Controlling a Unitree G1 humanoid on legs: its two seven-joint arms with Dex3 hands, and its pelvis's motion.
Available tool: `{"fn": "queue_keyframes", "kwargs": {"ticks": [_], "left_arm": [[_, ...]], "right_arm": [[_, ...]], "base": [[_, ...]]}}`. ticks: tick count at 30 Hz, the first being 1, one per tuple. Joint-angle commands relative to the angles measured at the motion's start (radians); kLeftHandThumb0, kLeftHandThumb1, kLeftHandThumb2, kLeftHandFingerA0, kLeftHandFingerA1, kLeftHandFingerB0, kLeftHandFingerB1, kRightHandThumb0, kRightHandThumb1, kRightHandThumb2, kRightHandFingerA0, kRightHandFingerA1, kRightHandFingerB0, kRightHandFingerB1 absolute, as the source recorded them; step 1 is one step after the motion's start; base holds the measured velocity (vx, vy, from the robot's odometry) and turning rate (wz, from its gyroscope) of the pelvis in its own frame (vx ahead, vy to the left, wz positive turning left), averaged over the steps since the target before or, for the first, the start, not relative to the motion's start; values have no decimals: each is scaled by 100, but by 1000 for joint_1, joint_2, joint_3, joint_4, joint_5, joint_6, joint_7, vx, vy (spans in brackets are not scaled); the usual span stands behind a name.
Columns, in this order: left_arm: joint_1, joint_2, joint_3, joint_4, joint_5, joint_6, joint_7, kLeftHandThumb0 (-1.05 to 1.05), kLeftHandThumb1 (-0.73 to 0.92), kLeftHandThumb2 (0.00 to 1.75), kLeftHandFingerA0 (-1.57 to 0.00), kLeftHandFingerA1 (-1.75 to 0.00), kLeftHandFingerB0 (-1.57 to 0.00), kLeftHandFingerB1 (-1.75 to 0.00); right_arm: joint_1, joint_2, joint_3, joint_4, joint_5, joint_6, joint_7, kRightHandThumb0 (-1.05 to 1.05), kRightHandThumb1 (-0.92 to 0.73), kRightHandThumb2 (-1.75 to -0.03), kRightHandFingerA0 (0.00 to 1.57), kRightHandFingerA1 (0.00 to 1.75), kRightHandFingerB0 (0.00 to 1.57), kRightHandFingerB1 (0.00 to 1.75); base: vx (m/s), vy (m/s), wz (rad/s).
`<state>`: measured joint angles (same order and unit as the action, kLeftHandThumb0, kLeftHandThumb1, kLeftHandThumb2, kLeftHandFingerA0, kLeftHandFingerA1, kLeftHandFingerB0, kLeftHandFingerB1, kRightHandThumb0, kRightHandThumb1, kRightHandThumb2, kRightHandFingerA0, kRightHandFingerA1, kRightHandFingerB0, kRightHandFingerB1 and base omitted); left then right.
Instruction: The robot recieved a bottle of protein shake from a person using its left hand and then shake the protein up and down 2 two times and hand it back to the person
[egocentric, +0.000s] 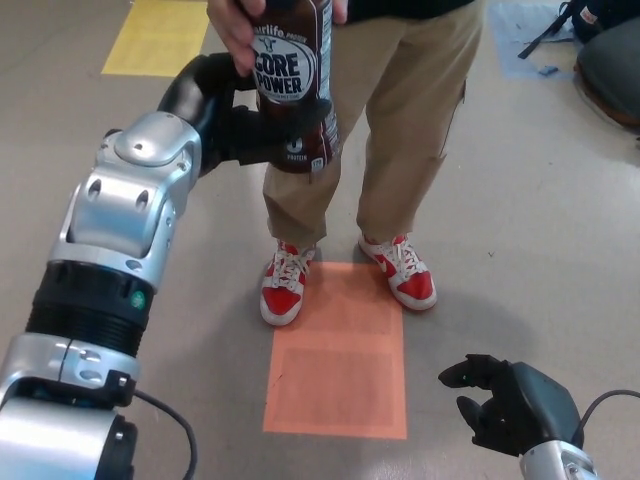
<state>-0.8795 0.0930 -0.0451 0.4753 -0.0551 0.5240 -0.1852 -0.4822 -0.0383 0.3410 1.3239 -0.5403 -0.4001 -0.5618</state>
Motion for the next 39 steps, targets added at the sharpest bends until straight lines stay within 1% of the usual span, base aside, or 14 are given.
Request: {"fn": "queue_keyframes", "kwargs": {"ticks": [1, 6, 9, 18, 19, 21, 22, 27, 29, 30, 32, 34, 35, 39], "left_arm": [[-2, 34, -17, -50, 5, 57, -48, -64, 47, 82, -3, -36, -2, -23], [31, 87, -57, -98, -25, 74, -181, -69, 57, 62, 0, -22, 0, -5], [55, 122, -79, -135, -26, 66, -228, -80, 49, 86, 0, -8, 0, -6], [226, 204, -89, -264, 3, -47, -251, -80, 50, 89, -5, -24, -8, -16], [250, 215, -86, -275, 7, -69, -252, -82, 63, 59, -5, -27, -1, -24], [274, 232, -83, -280, 12, -103, -257, -82, 63, 60, -6, -27, -1, -24], [295, 244, -77, -280, 12, -140, -264, -84, 53, 91, -5, -22, -8, -13], [414, 293, -64, -283, 54, -306, -232, -82, 53, 94, -4, -34, -4, -23], [445, 311, -76, -298, 90, -304, -199, -88, 68, 62, -18, -29, -9, -23], [479, 324, -80, -287, 111, -351, -181, -84, 55, 90, -14, -42, -4, -28], [508, 331, -79, -268, 122, -397, -166, -83, 55, 89, -14, -42, -5, -28], [525, 333, -79, -185, 148, -485, -121, -38, 27, 91, -1, -46, 0, -47], [529, 335, -84, -163, 164, -512, -102, -81, 64, 60, -27, -33, -13, -25], [563, 346, -105, -67, 220, -620, -21, -76, 49, 81, -24, -43, -8, -33]], "right_arm": [[-5, -4, -5, 0, 9, -7, 3, -26, -75, -64, 89, 53, 81, 46], [0, -5, 0, 0, 5, -8, -3, -26, -76, -64, 91, 55, 81, 45], [-2, -2, 3, -1, 2, -1, -4, -27, -76, -64, 88, 51, 80, 45], [6, -7, -4, 2, 9, -6, 19, -25, -79, -64, 86, 53, 78, 45], [7, -6, -4, 3, 10, -7, 23, -26, -79, -63, 86, 55, 79, 45], [6, -3, -9, 2, 16, -8, 29, -27, -79, -64, 85, 56, 79, 45], [5, -1, -11, 3, 17, -10, 28, -28, -80, -64, 86, 58, 79, 45], [8, -6, -7, 3, 9, -24, 11, -29, -82, -64, 86, 59, 79, 46], [11, -5, -6, 2, 8, -26, 6, -28, -81, -64, 85, 58, 80, 46], [7, -5, -7, 2, 9, -19, 9, -26, -78, -63, 84, 58, 79, 46], [5, -2, -18, 1, 21, -15, 23, -27, -79, -64, 83, 59, 79, 45], [-18, -7, -14, 1, 14, -8, 19, -27, -81, -64, 87, 61, 79, 45], [-24, -10, -13, 1, 11, -9, 14, -27, -82, -65, 87, 61, 79, 45], [-51, -15, -15, -2, 12, -5, 11, -25, -81, -64, 86, 57, 77, 45]], "base": [[0, 0, 0], [0, 0, 0], [0, 0, 0], [0, 0, 0], [0, 0, 0], [0, 0, 0], [0, 0, 0], [0, 0, 0], [0, 0, 0], [0, 0, 0], [0, 0, 0], [0, 0, 0], [0, 0, 0], [0, 0, 0]]}}
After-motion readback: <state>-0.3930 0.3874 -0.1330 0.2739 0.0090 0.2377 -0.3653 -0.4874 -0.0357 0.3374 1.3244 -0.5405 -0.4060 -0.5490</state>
